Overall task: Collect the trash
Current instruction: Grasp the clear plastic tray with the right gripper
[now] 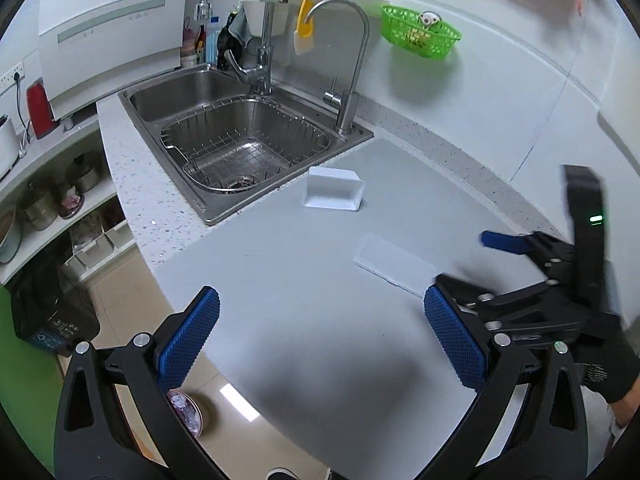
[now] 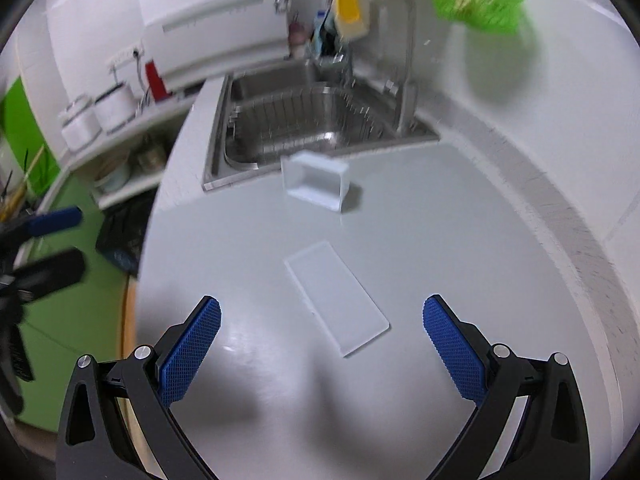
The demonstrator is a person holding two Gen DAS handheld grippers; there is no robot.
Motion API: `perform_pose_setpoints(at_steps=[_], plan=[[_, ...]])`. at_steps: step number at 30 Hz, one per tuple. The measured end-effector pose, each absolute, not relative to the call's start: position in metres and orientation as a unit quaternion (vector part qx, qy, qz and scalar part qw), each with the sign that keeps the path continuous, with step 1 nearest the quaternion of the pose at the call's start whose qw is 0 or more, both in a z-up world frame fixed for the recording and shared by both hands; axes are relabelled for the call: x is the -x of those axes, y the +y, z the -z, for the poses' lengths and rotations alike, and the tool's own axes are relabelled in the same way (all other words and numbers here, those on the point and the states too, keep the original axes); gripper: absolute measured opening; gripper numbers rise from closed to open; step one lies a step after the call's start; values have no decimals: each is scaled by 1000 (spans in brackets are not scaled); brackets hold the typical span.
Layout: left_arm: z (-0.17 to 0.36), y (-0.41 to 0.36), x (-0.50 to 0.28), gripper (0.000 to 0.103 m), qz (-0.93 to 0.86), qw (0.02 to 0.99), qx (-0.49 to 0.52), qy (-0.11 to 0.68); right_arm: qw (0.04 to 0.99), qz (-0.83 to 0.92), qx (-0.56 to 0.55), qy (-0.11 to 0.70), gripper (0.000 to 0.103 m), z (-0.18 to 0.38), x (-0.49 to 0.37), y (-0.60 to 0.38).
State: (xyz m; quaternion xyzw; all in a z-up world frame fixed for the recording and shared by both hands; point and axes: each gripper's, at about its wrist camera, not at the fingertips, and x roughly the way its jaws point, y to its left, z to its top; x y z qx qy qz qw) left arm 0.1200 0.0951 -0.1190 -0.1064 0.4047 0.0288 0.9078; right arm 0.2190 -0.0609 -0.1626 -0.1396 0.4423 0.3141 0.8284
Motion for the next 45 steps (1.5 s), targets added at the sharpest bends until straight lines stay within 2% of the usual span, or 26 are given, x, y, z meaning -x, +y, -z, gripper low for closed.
perform_pose_setpoints(at_steps=[5, 11, 14, 17, 19, 20, 28, 35, 45], plan=[[129, 96, -129, 100, -37, 901, 113, 416, 800, -334, 177, 466, 97, 201, -241, -45], [139, 103, -135, 100, -45, 896, 123, 423, 790, -351, 199, 461, 94, 219, -252, -33], [141, 107, -138, 100, -47, 895, 127, 425, 781, -350, 218, 468, 68, 227, -255, -30], [143, 108, -141, 100, -45, 895, 129, 425, 781, -354, 220, 466, 66, 226, -255, -32], [143, 106, -142, 100, -43, 895, 127, 426, 780, -357, 223, 463, 55, 224, -252, -32], [143, 106, -144, 100, -41, 895, 127, 426, 780, -357, 229, 461, 54, 225, -252, -31], [141, 104, -149, 100, -31, 896, 121, 426, 790, -344, 204, 464, 51, 214, -245, -36], [139, 101, -164, 100, -15, 898, 120, 424, 810, -323, 172, 457, 51, 172, -223, -59], [157, 92, -229, 100, 14, 886, 178, 428, 828, -300, 144, 452, 51, 140, -202, -103]])
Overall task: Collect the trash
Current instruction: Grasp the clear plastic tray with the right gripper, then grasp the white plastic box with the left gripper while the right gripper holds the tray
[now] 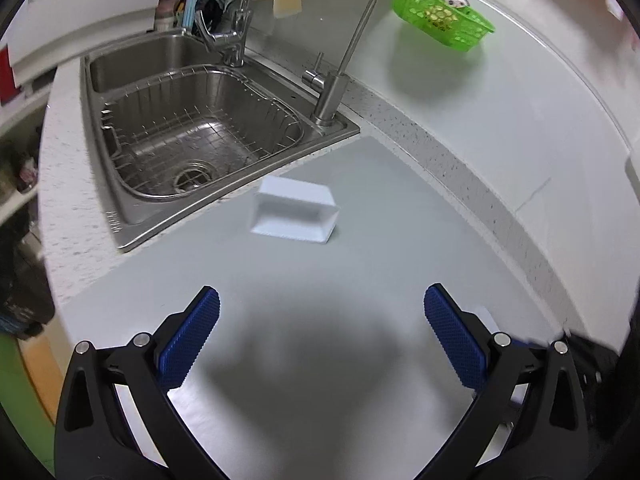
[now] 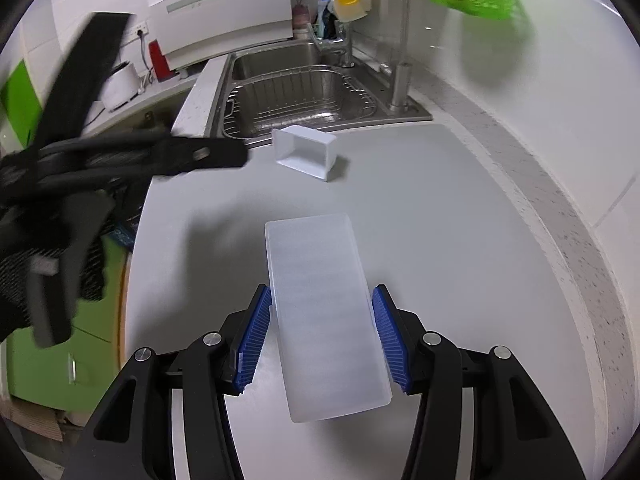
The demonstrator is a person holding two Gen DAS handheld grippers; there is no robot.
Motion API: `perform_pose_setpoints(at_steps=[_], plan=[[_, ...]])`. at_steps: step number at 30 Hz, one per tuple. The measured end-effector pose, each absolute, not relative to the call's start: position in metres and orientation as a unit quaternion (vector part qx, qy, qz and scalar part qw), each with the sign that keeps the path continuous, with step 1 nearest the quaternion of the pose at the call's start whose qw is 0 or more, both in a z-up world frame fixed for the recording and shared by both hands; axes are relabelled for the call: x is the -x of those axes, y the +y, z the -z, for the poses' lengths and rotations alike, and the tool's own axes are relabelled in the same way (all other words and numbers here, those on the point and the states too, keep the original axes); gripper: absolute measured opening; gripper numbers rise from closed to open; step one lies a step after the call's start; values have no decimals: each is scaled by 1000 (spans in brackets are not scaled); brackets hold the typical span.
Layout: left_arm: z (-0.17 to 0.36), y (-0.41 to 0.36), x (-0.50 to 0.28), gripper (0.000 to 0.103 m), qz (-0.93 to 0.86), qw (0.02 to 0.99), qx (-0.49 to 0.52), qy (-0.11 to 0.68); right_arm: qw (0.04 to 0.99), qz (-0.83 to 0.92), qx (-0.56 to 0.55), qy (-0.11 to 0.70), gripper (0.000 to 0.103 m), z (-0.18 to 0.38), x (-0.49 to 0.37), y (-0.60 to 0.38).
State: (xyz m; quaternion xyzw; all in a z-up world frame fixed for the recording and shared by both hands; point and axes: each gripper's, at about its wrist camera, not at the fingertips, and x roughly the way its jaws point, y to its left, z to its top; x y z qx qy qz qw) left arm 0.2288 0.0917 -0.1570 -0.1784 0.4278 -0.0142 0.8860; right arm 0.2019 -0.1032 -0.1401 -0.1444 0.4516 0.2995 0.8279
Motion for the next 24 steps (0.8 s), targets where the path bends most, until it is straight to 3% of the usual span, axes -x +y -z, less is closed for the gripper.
perform_pose_setpoints(at_steps=[15, 17, 19, 24], plan=[[192, 84, -308, 99, 1, 868, 229, 440, 834, -288, 120, 455, 51, 147, -222, -131], [200, 84, -315, 93, 2, 866, 229, 445, 834, -288, 120, 456, 51, 149, -226, -132], [207, 82, -320, 78, 2, 863, 223, 453, 833, -288, 116, 457, 51, 152, -229, -134], [219, 74, -331, 51, 2, 864, 208, 458, 833, -286, 108, 462, 51, 156, -233, -139]])
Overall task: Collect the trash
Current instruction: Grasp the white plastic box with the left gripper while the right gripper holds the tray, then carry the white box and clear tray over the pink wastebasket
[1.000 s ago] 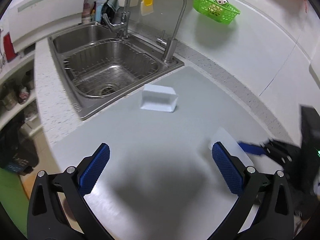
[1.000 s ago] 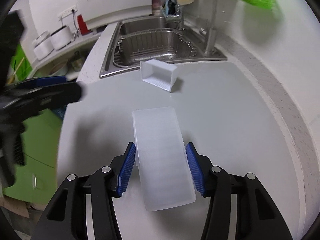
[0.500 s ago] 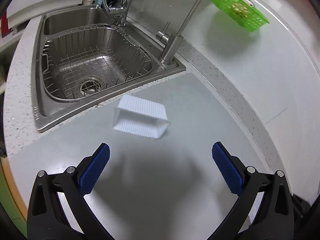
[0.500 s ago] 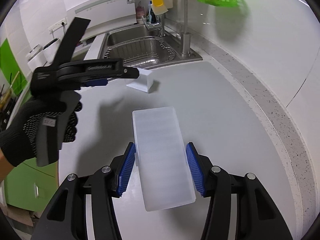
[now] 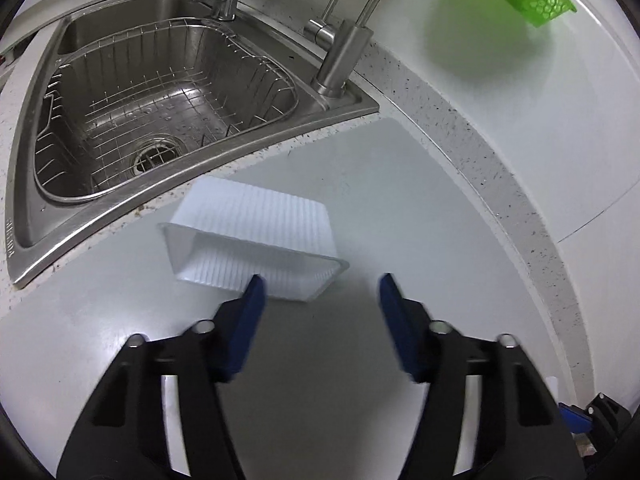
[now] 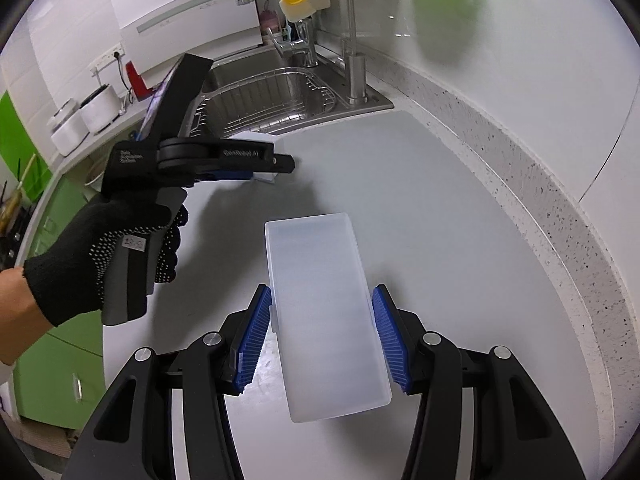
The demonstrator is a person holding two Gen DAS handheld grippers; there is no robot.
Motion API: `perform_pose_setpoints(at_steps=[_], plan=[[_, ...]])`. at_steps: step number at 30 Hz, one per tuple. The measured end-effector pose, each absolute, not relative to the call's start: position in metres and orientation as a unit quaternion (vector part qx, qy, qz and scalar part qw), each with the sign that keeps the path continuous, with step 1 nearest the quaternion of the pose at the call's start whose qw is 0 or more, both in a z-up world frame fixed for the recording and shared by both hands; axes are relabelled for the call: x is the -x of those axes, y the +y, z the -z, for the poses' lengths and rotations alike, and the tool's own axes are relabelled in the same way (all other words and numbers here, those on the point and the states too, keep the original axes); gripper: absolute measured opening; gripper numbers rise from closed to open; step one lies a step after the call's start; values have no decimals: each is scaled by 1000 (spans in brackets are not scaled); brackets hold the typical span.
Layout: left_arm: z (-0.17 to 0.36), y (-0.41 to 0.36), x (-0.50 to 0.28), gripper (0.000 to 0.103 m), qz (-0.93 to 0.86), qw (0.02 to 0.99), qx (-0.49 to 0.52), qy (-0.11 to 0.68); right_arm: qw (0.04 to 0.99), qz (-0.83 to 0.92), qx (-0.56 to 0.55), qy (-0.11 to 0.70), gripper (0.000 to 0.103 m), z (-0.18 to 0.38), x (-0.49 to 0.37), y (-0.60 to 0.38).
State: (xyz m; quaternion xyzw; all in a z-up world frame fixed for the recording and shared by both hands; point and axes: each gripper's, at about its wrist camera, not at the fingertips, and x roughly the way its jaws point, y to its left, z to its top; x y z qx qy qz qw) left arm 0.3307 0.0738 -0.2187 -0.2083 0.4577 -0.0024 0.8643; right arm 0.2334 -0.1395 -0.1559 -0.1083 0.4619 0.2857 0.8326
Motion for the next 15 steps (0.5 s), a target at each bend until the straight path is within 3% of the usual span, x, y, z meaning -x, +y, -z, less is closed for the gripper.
perform_pose_setpoints(at_steps=[1, 3, 15], plan=[[220, 74, -332, 32, 6, 863, 209, 459, 832, -285, 107, 463, 51, 157, -233, -140], [222, 72, -335, 9, 4, 864, 200, 463, 832, -285, 107, 464, 51, 158, -234, -140], [191, 78, -310, 2, 14, 880, 165, 445, 839, -287, 106, 450, 51, 145, -233, -129]])
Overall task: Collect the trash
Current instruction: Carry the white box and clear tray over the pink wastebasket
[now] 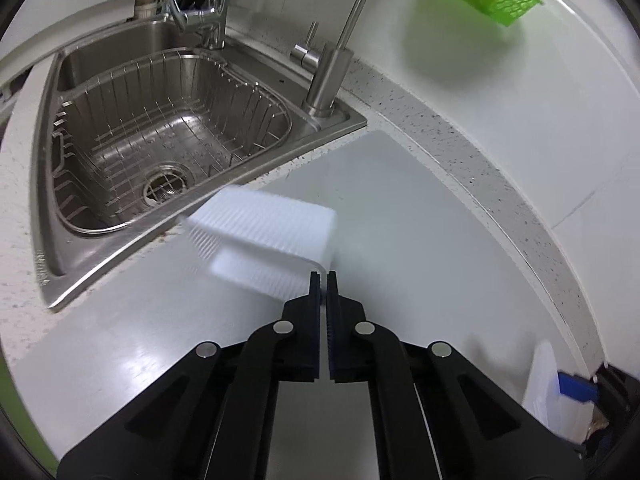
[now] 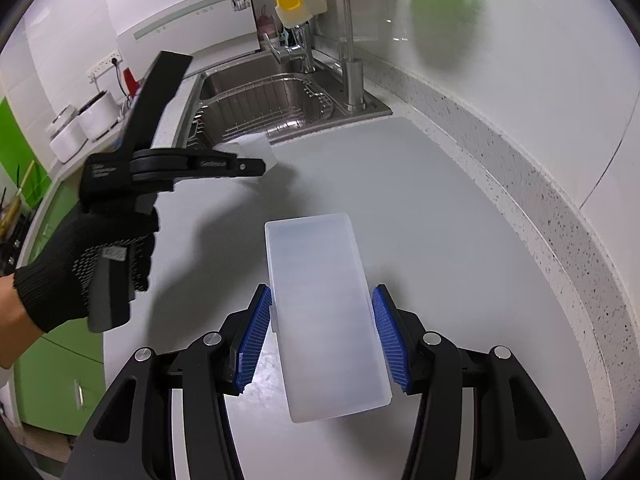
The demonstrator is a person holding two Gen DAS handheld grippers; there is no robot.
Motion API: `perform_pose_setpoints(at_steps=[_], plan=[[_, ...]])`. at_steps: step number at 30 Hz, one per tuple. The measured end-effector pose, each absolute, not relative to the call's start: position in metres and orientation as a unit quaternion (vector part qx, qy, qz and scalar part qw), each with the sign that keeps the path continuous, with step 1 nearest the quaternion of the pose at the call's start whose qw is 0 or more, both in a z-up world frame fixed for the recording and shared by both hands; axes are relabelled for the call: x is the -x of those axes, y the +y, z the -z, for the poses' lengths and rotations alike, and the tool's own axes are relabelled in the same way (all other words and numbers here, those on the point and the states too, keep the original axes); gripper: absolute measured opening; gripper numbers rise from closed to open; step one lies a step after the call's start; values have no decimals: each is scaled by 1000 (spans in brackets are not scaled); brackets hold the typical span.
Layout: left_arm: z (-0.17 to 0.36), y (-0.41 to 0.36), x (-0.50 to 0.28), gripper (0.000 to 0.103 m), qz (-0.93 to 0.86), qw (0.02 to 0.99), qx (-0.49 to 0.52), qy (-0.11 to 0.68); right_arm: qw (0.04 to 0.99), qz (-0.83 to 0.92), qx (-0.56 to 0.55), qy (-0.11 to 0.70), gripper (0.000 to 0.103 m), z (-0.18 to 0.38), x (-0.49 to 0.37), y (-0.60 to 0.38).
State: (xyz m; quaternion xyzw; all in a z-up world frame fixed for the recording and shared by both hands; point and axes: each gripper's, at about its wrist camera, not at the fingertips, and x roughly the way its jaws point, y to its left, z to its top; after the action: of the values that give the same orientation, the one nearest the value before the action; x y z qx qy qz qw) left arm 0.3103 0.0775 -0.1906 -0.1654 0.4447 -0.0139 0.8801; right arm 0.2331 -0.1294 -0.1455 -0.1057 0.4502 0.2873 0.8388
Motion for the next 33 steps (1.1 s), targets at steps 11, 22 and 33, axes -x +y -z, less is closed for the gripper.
perform_pose_setpoints(at_steps=[11, 22, 33], plan=[[132, 109, -207, 2, -9, 899, 133, 418, 840, -327, 117, 416, 51, 111, -198, -79], [110, 194, -52, 2, -96, 897, 161, 400, 805, -427, 136, 389, 51, 97, -131, 36], [182, 306, 86, 2, -215, 850, 237, 418, 720, -512, 191, 427, 51, 180, -49, 194]])
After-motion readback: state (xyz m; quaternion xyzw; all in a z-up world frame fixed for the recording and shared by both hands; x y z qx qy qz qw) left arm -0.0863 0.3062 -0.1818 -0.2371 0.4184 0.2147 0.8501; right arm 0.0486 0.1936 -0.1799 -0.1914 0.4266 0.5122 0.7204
